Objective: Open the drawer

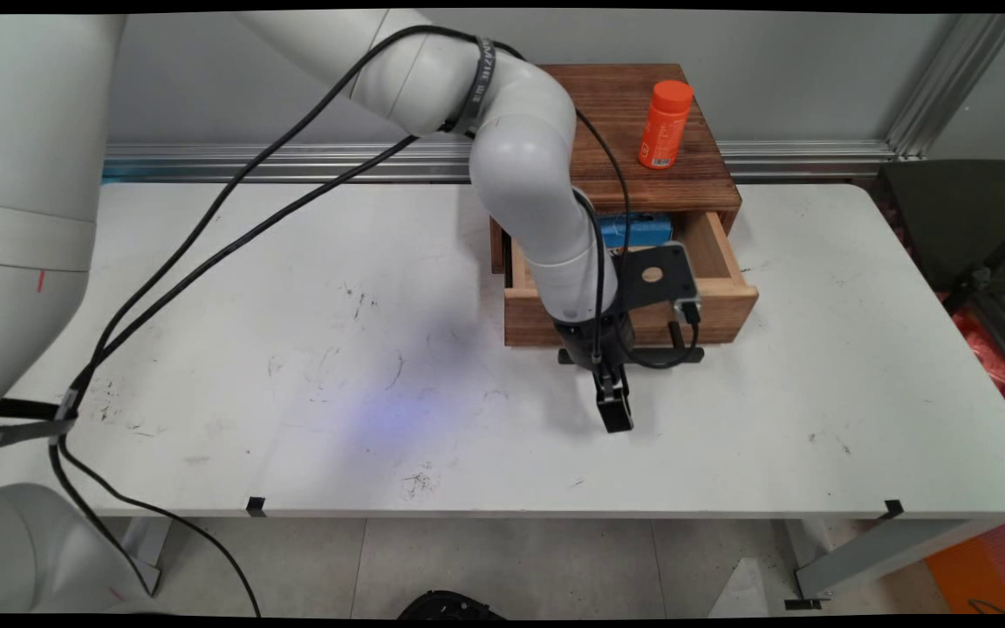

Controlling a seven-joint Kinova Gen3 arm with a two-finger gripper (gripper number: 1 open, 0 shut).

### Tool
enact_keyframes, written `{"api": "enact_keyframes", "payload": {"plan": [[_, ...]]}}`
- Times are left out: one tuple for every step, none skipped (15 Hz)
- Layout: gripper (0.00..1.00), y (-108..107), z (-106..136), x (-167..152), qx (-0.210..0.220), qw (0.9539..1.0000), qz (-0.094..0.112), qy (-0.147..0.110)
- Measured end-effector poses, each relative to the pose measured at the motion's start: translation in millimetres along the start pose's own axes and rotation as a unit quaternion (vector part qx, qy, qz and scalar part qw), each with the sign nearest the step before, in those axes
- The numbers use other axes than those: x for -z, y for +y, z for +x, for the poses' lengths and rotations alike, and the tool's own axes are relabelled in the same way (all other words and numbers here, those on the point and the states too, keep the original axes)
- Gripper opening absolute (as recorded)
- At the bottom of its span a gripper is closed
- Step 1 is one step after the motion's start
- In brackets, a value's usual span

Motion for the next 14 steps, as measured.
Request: {"api": "enact_keyframes", "payload": {"plan": [[1.0,4,0,1,0.0,1.0,-0.001,0.001],[1.0,7,0,2,0.0,1.0,-0.002,0.001],[1.0,12,0,3,0.001,1.0,-0.003,0.001],[1.0,17,0,3,0.001,1.0,-0.004,0.001],[1.0,19,0,4,0.002,1.0,-0.005,0.001],[1.0,24,0,5,0.001,1.0,-0.006,0.001],[1.0,29,-1,6,0.001,1.0,-0.008,0.001],[1.0,34,-2,7,0.001,1.0,-0.009,0.0],[1.0,39,-2,8,0.0,1.0,-0.01,0.0],[1.0,44,-3,9,0.0,0.9999,-0.011,0.0],[1.0,49,-4,10,-0.001,0.9999,-0.012,-0.001],[1.0,53,-5,11,-0.002,0.9999,-0.014,-0.001],[1.0,56,-5,12,-0.002,0.9999,-0.014,-0.002],[1.0,61,-6,13,-0.002,0.9999,-0.016,-0.002]]}}
